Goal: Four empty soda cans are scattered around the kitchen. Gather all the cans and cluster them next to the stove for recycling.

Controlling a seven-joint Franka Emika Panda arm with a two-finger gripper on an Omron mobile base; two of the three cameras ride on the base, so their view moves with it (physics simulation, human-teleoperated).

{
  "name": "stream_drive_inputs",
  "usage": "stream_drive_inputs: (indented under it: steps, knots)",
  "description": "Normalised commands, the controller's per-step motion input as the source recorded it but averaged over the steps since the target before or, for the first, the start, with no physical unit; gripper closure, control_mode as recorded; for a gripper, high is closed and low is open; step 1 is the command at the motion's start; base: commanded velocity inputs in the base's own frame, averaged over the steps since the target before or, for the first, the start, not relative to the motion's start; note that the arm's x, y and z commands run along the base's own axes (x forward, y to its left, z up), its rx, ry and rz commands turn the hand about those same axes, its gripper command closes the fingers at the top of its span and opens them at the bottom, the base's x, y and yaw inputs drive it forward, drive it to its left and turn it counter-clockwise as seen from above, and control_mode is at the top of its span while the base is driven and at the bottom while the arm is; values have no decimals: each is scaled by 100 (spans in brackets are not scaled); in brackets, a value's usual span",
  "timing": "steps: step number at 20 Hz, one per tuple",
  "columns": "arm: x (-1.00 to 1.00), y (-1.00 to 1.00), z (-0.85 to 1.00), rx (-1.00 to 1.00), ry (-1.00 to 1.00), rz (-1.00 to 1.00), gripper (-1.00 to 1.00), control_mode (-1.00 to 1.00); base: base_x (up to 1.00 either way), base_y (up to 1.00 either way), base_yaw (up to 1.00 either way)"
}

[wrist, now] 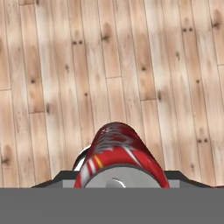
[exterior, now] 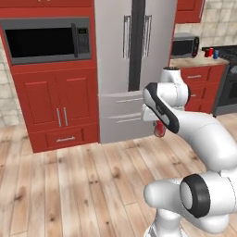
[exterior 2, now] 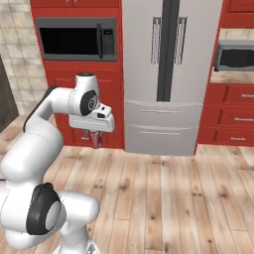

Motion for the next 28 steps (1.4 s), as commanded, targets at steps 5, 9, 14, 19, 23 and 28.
stream_drive_inputs:
  steps: [5,9,14,19,23,28]
  knots:
    - [0,0,0,0,0,0,100,100,61,-1,0]
    - [0,0,0,0,0,0,100,100,43,-13,0]
    - [0,0,0,0,0,0,100,100,42,-26,0]
    - [0,0,0,0,0,0,100,100,33,-53,0]
    - [0,0,0,0,0,0,100,100,10,-86,6]
    - [0,0,0,0,0,0,100,100,7,-84,7]
